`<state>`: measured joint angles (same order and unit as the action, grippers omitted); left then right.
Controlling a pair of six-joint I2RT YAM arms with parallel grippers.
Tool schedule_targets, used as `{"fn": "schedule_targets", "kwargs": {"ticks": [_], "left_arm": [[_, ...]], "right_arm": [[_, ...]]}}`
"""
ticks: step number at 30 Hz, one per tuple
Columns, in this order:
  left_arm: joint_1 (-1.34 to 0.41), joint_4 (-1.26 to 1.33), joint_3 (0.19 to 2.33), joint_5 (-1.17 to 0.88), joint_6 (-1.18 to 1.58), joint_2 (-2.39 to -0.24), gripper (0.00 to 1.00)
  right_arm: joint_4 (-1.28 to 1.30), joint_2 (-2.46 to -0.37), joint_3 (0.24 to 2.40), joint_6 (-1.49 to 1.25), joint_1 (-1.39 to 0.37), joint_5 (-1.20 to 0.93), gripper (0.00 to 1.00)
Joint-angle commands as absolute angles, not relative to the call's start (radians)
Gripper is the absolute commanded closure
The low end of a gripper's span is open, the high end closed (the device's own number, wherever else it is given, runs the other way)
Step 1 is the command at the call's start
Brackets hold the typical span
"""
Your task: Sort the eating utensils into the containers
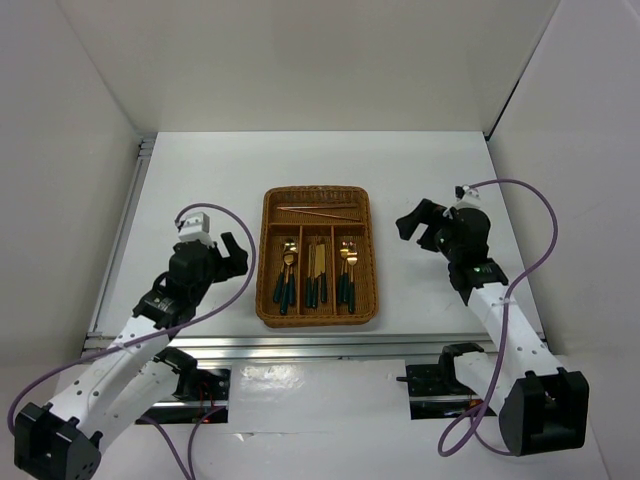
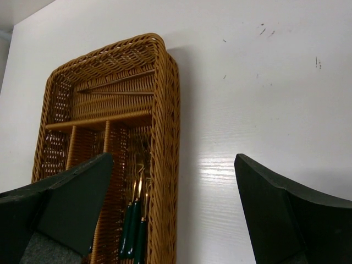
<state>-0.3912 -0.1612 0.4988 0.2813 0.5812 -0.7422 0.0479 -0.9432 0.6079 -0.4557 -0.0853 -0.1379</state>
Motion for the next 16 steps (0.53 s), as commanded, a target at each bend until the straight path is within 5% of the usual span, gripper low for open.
{"fn": "schedule_targets", "kwargs": {"ticks": [1,16], "left_arm": [[-0.387,-0.098,0.491,0.307,0.577,-0.724,0.03],[-0.387,-0.098,0.463,0.318,0.586,-0.692,0.03]], "right_arm": [[-0.043,-0.936,0.597,-0.459,-0.086,-0.146,0.0],[-0.052,-0.904,0.577,-0.459,-0.086,-0.179,0.0]]}}
